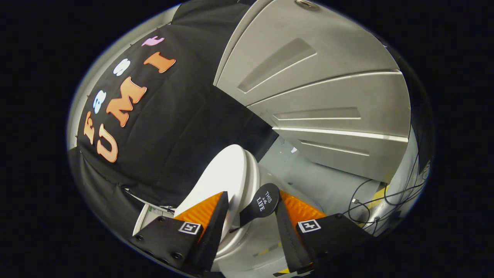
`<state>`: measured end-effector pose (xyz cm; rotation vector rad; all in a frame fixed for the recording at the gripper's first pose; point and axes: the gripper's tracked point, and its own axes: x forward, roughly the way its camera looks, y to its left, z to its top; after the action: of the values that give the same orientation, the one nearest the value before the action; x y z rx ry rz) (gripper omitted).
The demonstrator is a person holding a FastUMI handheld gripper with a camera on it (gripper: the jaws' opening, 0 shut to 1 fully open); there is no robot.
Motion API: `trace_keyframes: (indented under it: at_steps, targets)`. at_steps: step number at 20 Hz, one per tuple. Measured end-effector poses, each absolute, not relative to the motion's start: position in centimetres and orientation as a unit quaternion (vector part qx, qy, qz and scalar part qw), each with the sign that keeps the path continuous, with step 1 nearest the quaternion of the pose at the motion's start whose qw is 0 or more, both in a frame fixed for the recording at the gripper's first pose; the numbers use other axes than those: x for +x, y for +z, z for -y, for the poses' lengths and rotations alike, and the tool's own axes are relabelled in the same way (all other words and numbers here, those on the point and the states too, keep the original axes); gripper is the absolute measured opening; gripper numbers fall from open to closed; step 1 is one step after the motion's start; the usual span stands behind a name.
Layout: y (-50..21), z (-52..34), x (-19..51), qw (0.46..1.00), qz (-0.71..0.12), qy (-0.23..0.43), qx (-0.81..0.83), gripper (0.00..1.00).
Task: Open the toilet lid.
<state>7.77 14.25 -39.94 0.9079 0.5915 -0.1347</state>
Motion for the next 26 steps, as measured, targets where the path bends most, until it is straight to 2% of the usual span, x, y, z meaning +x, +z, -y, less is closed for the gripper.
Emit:
trace_keyframes:
  at_steps: [3,9,11,13,16,19,20,21,26]
  targets:
    - [-39.9,-14.0,7.4,0.845,-0.272,-0.069,0.456,0.65]
    - [-39.7,-13.8,7.5,0.829,-0.264,-0.063,0.489,0.61]
    - [-40.8,-13.1,7.2,0.827,-0.275,-0.082,0.484,0.53]
    - [-41.0,-12.9,7.3,0.828,-0.272,-0.080,0.483,0.32]
    - [-41.0,-13.1,8.0,0.809,-0.277,-0.073,0.514,0.33]
    - [-40.5,-13.2,8.1,0.810,-0.273,-0.057,0.516,0.15]
    - [-40.3,-13.1,8.0,0.812,-0.271,-0.053,0.515,0.15]
    - [-39.9,-13.0,7.9,0.816,-0.267,-0.050,0.509,0.08]
    - [-38.2,-13.2,8.0,0.839,-0.270,-0.053,0.469,0.08]
